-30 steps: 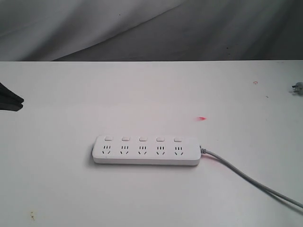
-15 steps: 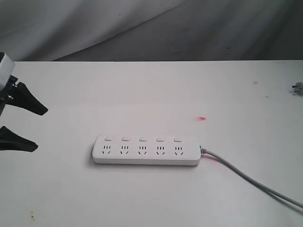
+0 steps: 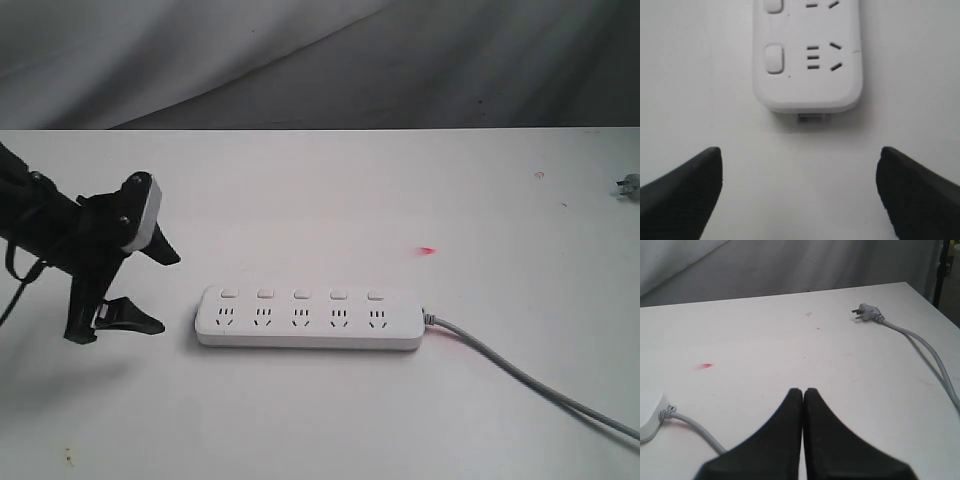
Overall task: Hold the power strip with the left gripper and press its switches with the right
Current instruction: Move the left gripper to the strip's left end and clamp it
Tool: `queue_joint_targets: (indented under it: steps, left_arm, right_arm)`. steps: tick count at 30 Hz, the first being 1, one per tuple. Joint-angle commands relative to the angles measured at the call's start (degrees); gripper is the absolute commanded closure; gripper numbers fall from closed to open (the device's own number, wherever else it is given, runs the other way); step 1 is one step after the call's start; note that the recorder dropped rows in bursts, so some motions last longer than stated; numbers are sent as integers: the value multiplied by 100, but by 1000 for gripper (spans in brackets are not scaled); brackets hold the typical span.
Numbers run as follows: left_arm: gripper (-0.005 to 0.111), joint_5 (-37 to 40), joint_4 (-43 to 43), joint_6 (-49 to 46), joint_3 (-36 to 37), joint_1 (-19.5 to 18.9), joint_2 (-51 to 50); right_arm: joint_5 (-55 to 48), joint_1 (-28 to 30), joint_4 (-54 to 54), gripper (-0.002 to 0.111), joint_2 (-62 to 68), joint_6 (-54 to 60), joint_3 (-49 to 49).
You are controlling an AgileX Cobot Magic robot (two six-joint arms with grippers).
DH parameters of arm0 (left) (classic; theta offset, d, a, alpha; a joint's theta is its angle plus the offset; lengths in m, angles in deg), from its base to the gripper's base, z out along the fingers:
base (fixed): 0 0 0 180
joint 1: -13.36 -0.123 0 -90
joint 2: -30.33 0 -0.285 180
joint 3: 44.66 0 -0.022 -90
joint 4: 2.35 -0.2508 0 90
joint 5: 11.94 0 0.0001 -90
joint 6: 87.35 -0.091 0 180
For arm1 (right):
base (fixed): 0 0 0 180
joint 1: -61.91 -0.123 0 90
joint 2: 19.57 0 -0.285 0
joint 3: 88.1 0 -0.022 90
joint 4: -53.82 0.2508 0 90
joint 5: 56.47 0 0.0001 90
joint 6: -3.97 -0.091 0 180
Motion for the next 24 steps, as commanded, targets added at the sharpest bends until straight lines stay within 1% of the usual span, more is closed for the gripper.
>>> queue_joint_targets:
  steps: [1,8,10,12,15,18,24]
  left_arm:
    - [28,-592,-38,-41,-18,296,-230]
    - [28,-424,120,-41,-18,326,-294]
    - [28,-236,230,-41,-72,326,-303]
    - [28,73,349,-41,-220,326,-359]
    - [28,333,518,-41,-503,326,-481]
    - [28,516,498,-41,-711,326,-643]
    - [28,751,276,-41,-732,326,-877]
  right_arm:
    - [51,7,-37,108,-32,35,22]
    - [51,7,-37,108,-32,35,22]
    - [51,7,-37,108,-32,35,22]
    - [51,7,-37,108,-32,35,22]
    - [51,7,-37,108,-32,35,22]
    - [51,7,-37,108,-32,35,22]
    - [51,7,-37,108,-32,35,22]
